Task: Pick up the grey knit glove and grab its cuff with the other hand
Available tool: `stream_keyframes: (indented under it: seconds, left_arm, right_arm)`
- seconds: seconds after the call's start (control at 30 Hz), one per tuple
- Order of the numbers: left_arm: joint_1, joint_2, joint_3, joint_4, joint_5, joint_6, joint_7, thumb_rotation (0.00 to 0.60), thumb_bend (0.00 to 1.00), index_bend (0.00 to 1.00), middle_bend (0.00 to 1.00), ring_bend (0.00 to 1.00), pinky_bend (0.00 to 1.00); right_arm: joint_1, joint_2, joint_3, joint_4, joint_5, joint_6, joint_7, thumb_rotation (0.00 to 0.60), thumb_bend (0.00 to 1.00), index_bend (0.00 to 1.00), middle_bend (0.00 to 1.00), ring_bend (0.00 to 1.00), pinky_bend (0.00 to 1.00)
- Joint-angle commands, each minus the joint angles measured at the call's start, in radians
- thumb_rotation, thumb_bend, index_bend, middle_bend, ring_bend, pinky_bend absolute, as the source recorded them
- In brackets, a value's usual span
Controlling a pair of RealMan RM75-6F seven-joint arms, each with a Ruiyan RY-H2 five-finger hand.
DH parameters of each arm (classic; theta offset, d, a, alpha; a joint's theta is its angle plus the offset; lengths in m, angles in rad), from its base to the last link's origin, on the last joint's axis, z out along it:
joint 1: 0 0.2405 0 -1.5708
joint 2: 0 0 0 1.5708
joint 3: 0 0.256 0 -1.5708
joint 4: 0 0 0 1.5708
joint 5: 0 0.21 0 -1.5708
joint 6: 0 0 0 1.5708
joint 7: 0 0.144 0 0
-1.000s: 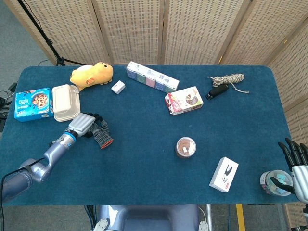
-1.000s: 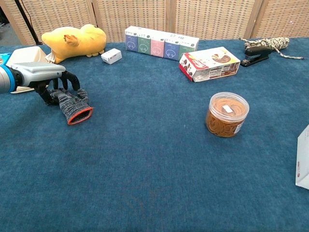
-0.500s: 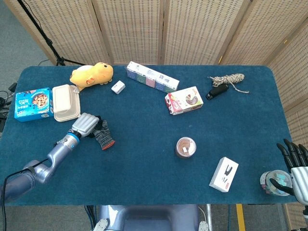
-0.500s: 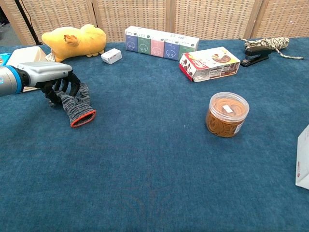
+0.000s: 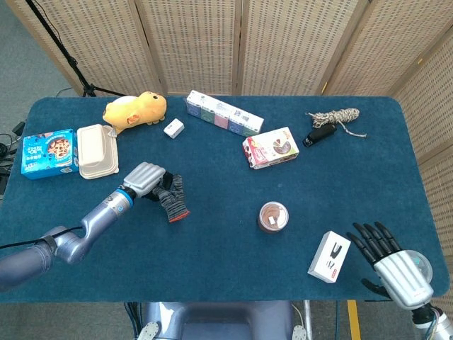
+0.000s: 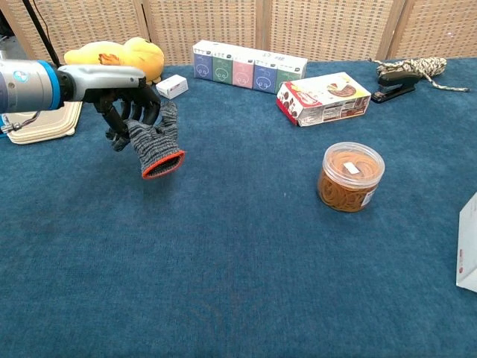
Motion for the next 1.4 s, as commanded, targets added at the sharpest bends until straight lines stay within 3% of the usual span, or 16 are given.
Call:
stream_keyframes:
  seconds: [0.03, 0.27, 0.47, 0.8, 1.1, 1.4]
  left_arm:
    - [-0.071, 0.061, -0.056, -0.085, -0.116, -0.103, 0.026, 0.600, 0.39, 0.65, 0.58, 0.53, 0.52]
    - [-0.169, 0.074, -0.062, -0.123, -0.303, -0.142, 0.155, 0.600, 0.39, 0.65, 0.58, 0.53, 0.52]
    - [-0.263, 0.066, -0.026, -0.146, -0.487, -0.142, 0.246, 0.600, 0.39, 0.65, 0.58, 0.53, 0.52]
    - [-0.422, 0.050, 0.020, -0.176, -0.758, -0.150, 0.284, 0.600, 0.39, 0.65, 0.58, 0.53, 0.52]
    - [-0.496, 0.031, 0.048, -0.161, -0.856, -0.147, 0.274, 0.600, 0.39, 0.65, 0.58, 0.53, 0.52]
    - [-0.543, 0.026, 0.067, -0.115, -0.913, -0.231, 0.224, 0.600, 0.39, 0.65, 0.58, 0.53, 0.52]
  right_arm:
    - [0.057, -0.011, -0.016, -0.004, -0.068, -0.032, -0.030, 0.600, 0.00, 0.00, 0.00, 0.00, 0.00]
    - [0.148, -0.027, -0.014, -0.041, -0.136, -0.106, -0.060, 0.600, 0.00, 0.01, 0.00, 0.00, 0.00]
    - [0.215, -0.025, -0.006, -0.154, -0.164, -0.181, -0.107, 0.600, 0.00, 0.02, 0.00, 0.00, 0.00]
    - [0.311, -0.071, 0.031, -0.265, -0.071, -0.350, -0.127, 0.600, 0.00, 0.06, 0.00, 0.00, 0.00]
    - [0.358, -0.165, 0.054, -0.257, 0.002, -0.394, -0.089, 0.600, 0.00, 0.08, 0.00, 0.00, 0.00]
    - [0.386, -0.275, 0.069, -0.185, 0.039, -0.403, -0.113, 0.600, 0.00, 0.10, 0.00, 0.00, 0.00]
